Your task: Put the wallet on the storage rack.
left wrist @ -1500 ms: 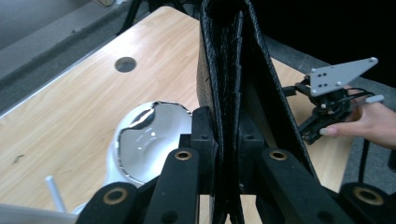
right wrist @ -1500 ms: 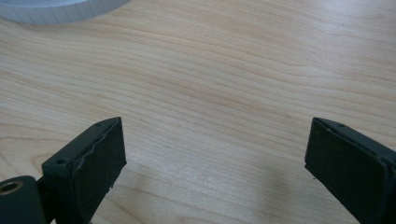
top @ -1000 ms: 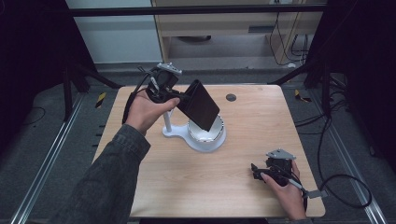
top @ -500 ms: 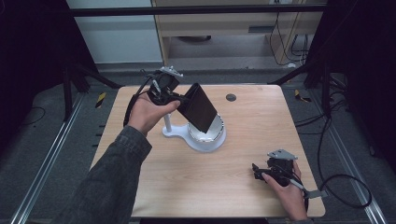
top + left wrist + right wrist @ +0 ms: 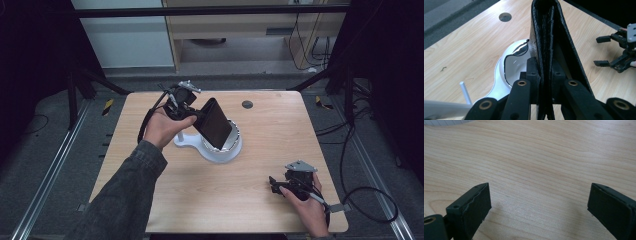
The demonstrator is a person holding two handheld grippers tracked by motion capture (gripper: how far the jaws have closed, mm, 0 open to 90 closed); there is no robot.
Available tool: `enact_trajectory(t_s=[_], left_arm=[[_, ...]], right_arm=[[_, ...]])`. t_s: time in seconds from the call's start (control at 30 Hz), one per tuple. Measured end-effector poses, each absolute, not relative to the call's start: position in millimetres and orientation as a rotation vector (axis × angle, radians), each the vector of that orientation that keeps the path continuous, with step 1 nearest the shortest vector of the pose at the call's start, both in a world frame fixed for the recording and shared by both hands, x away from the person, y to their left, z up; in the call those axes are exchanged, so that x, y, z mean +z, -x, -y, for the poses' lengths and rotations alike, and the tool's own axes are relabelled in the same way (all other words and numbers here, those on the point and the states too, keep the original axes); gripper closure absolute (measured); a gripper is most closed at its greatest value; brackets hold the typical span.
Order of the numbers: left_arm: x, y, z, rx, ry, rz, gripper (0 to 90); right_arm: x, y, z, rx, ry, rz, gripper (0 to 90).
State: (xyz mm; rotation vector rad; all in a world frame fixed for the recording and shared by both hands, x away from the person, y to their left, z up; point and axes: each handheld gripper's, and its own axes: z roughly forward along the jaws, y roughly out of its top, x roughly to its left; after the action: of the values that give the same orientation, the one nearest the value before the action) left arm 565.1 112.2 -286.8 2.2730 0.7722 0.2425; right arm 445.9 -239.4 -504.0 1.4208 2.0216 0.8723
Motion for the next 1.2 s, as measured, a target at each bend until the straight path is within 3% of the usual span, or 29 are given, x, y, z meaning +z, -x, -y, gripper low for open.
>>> enact_trajectory(t_s=[0.7, 1.2], left_arm=[[-313, -591, -94, 0.191, -2.289, -0.834, 79.9], [-306, -591, -99, 0.337, -2.207, -0.848, 69.0]], right_arm=[[-504, -445, 239, 0.874, -1.419, -2.031, 5.1], [-505, -445, 239, 0.862, -1.405, -2.044, 5.1]])
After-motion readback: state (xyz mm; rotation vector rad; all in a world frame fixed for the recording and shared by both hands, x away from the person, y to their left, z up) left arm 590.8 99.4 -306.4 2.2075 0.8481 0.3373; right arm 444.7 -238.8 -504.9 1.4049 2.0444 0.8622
